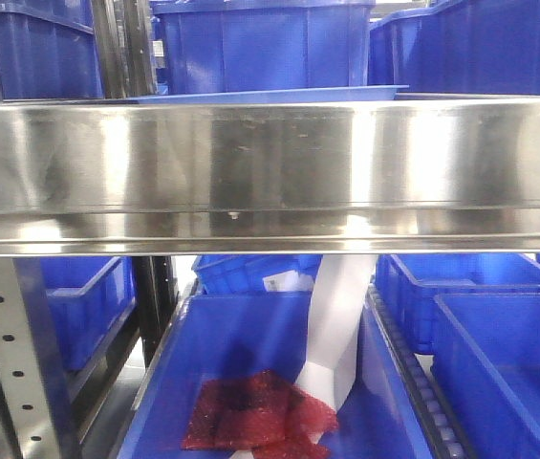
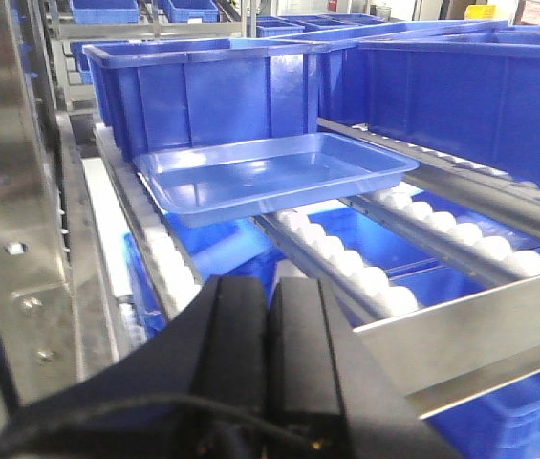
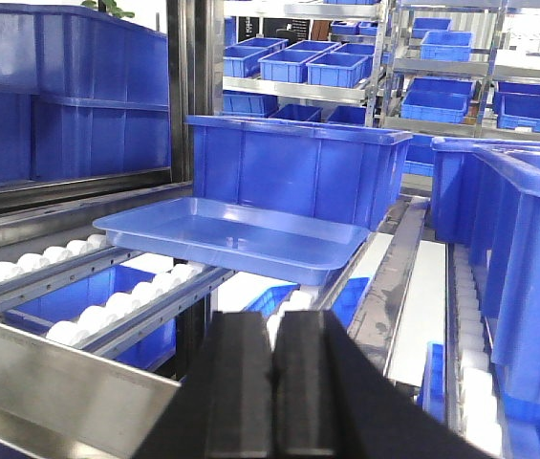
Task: Grab blue tray and place on right shelf
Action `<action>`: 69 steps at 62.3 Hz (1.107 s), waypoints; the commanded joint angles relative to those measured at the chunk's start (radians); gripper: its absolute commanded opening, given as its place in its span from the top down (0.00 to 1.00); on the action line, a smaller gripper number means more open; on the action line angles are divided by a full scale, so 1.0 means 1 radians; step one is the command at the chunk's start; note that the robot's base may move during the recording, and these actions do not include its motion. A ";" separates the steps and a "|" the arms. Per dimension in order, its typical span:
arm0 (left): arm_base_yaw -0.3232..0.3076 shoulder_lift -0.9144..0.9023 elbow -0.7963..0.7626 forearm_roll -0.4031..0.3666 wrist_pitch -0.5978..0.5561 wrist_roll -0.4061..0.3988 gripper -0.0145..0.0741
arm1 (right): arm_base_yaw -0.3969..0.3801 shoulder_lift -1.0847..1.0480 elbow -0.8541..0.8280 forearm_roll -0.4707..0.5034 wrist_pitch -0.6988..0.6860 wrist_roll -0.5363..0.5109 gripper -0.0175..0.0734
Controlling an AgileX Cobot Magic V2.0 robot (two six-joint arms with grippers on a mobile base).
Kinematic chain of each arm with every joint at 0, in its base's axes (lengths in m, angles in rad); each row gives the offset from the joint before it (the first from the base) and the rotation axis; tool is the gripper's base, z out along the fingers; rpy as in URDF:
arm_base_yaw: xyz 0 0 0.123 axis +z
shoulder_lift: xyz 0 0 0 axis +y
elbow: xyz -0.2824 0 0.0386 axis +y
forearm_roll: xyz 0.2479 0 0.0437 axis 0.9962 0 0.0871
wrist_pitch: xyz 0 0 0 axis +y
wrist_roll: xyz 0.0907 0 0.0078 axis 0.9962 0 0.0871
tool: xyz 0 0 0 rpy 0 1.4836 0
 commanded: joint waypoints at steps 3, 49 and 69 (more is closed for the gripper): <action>0.032 -0.024 -0.028 -0.149 -0.036 0.138 0.89 | -0.001 0.006 -0.029 -0.017 -0.092 -0.012 0.75; 0.518 -0.477 0.588 -0.225 -0.304 0.280 0.89 | -0.001 0.006 -0.029 -0.017 -0.091 -0.012 0.75; 0.518 -0.477 0.588 -0.225 -0.304 0.280 0.89 | -0.001 0.006 -0.029 -0.017 -0.091 -0.012 0.75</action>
